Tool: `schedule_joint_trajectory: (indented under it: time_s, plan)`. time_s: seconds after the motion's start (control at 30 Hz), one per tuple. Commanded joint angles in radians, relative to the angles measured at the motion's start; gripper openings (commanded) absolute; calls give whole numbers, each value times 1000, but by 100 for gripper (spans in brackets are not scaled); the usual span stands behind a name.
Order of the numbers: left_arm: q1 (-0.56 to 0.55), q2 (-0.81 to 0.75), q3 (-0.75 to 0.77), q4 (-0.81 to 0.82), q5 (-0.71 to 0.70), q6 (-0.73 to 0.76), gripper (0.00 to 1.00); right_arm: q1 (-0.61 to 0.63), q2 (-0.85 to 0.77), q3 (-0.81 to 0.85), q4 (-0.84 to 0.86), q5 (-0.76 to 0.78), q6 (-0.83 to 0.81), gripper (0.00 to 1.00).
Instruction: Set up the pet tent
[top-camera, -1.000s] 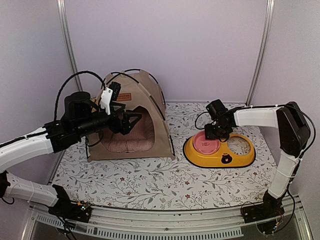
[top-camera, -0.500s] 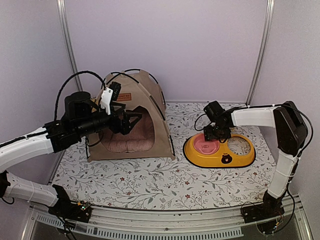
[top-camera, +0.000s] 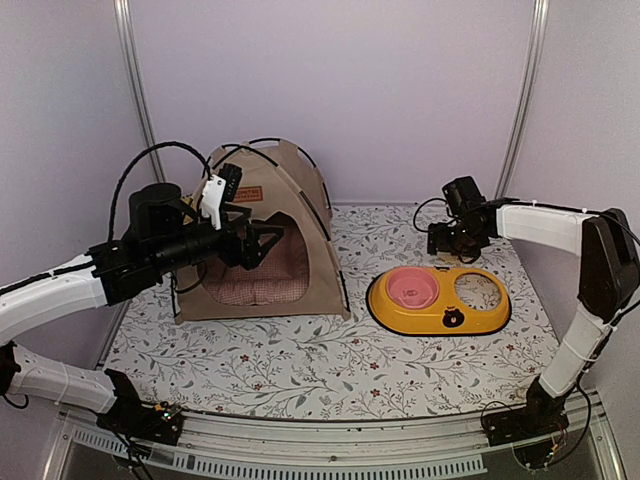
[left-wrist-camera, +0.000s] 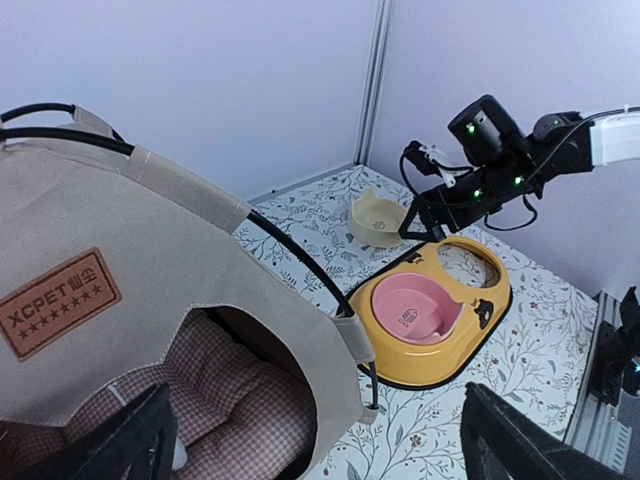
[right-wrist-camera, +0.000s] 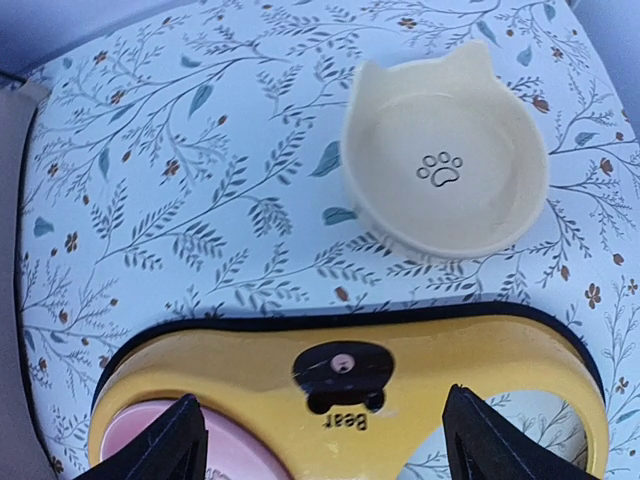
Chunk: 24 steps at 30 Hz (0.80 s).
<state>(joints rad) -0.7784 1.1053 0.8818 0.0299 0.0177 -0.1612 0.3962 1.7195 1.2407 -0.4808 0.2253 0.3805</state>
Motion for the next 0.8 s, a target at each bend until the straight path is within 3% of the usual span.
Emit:
schedule_joint_trajectory:
  time_s: [0.0, 0.27, 0.77]
  plan:
    - [-16, -27, 16, -9, 2, 5, 99, -103, -6, 12, 43, -32, -16, 83]
    - [-16, -57, 10, -32, -9, 3, 99, -245, 56, 38, 101, -39, -33, 82]
    - [-17, -92, -58, -33, -35, -39, 99, -345, 321, 186, 127, -151, -33, 63]
